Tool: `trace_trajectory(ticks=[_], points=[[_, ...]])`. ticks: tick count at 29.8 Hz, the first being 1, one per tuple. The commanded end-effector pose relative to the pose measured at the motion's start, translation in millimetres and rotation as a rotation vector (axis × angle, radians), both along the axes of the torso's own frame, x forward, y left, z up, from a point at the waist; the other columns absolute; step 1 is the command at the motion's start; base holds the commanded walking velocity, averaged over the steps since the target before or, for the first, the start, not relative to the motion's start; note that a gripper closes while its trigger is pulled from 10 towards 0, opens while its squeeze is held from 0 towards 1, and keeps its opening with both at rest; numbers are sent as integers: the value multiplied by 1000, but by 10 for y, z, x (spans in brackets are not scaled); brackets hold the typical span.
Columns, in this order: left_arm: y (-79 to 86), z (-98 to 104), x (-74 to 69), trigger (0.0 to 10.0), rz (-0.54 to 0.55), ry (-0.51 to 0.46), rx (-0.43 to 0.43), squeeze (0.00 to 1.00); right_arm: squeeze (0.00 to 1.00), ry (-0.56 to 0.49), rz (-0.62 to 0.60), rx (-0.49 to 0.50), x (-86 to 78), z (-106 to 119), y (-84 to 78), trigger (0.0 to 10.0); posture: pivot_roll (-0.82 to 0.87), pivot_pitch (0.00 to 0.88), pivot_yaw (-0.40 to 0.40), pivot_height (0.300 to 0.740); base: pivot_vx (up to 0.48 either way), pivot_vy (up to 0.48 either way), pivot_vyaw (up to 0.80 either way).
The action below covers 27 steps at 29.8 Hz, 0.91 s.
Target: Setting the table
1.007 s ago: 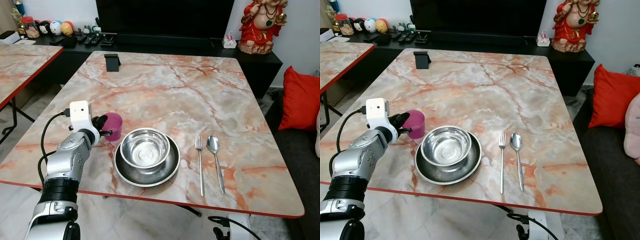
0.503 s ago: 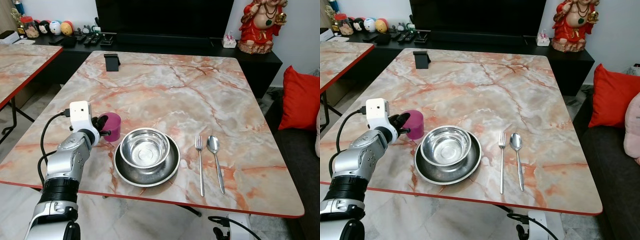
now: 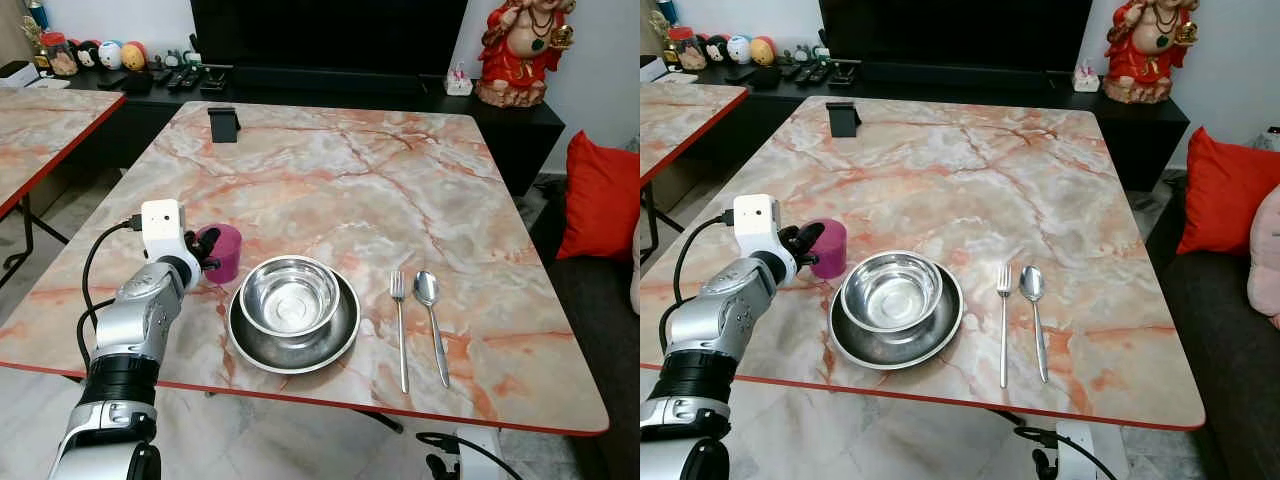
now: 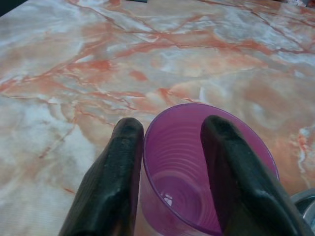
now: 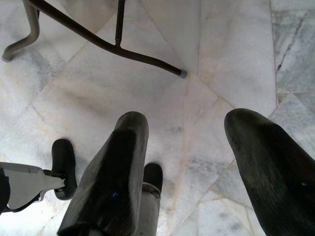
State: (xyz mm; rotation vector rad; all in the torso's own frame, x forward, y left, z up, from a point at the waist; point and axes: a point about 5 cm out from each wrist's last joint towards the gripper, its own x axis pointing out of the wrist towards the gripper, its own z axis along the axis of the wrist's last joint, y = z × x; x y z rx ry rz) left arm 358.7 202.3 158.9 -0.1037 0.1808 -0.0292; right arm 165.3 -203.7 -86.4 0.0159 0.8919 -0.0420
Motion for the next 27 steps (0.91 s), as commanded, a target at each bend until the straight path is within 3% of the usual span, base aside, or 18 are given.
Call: trace_trajectory(ticks=[1,15,16,18,19,22,27], points=[[8,69,25,10000,-1,-28,29,0,0,5,5,-6,-13,-3,-17,10000,17,0,-24,740,0,0,0],[23,254,38,10000,10,-153,108,0,0,4,4,-5,-15,-3,-19,10000,18,0,-25,740,0,0,0],[19,297,37,10000,10,-187,112,0,0,4,4,-5,-15,-3,-19,10000,18,0,-25,740,0,0,0],[3,388,22,10000,-7,-273,181,0,0,1,2,-6,-14,-1,-20,10000,18,0,-25,740,0,0,0],[-15,452,-12,10000,-14,-359,266,0,0,-2,0,-6,-14,0,-19,10000,19,0,-24,740,0,0,0],[-44,511,-87,10000,-15,-471,338,0,0,-11,-6,-8,-11,3,-19,10000,17,0,-21,740,0,0,0],[-104,514,-176,10000,-32,-551,329,0,0,-15,-13,-12,-22,0,-17,10000,15,0,-15,740,0,0,0]])
